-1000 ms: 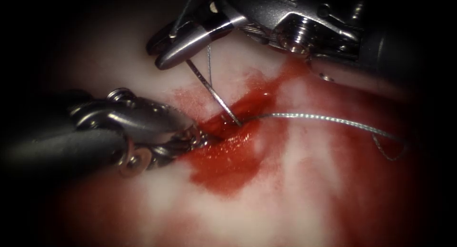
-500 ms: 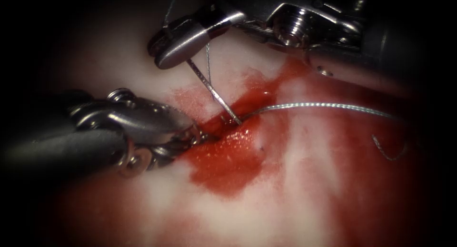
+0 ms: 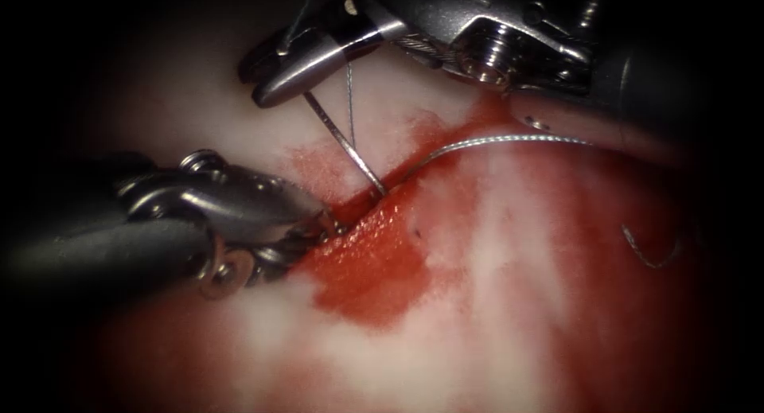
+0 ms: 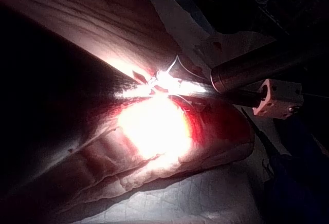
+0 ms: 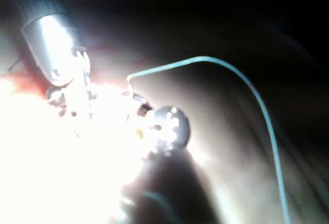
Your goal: Wound Closure
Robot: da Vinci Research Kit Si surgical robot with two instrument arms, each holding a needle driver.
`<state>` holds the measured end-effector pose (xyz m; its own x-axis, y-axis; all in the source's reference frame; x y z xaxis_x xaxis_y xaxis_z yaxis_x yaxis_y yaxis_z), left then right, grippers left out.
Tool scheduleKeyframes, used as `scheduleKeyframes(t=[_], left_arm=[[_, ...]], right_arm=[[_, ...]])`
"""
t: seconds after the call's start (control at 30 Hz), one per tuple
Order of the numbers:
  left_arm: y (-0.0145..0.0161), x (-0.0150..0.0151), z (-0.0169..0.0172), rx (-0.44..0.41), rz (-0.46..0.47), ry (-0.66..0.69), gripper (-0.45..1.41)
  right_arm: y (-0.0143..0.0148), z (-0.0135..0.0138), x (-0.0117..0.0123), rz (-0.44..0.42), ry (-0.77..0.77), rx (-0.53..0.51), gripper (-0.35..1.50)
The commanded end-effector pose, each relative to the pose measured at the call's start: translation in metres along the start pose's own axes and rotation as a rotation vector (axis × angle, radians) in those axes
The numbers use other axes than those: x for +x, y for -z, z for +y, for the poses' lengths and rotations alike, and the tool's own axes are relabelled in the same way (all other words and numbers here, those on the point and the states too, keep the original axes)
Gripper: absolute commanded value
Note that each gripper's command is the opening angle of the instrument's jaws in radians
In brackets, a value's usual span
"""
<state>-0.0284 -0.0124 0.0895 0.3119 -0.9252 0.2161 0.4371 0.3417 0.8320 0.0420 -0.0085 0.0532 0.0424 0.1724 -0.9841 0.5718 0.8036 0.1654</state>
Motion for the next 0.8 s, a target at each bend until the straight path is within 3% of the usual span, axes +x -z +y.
scheduleKeyframes(t=[0.03,0.8], left_arm=[[-0.0003,-0.0012,0.0,0.0,-0.004,-0.004,-0.45],[-0.0004,-0.0011,-0.0001,0.002,-0.001,-0.013,-0.45]], right_arm=[[0.0001,0.0016,0.001,0.0,0.025,-0.011,-0.35],[0.0002,0.0018,0.0019,-0.015,0.126,-0.012,-0.35]])
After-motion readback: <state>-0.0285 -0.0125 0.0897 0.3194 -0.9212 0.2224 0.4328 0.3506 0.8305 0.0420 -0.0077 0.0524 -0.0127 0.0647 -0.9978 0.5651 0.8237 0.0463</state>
